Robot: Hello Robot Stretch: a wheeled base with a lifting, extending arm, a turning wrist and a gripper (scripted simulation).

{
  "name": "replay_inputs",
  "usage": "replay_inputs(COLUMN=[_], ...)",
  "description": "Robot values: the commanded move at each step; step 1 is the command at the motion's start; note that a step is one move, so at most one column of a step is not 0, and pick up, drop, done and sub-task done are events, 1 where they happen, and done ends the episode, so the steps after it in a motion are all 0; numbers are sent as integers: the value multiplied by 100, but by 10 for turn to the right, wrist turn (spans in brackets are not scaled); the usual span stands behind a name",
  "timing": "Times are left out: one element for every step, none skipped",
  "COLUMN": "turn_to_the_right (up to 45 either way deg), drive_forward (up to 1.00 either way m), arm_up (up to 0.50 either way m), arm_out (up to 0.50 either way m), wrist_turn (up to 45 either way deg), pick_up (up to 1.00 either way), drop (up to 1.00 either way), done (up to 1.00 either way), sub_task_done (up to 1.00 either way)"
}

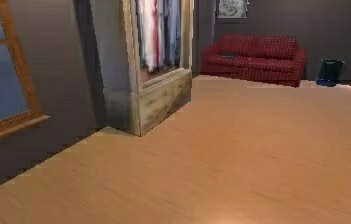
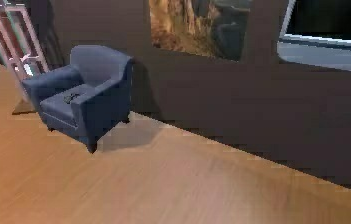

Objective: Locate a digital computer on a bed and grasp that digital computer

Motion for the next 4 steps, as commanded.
replay_inputs(turn_to_the_right=[330,0,30,0], drive_forward=[0,100,0,100], arm_up=[0,0,0,0], arm_out=[0,0,0,0], wrist_turn=[0,0,0,0], pick_up=[0,0,0,0], drop=[0,0,0,0], done=[0,0,0,0], sub_task_done=[0,0,0,0])
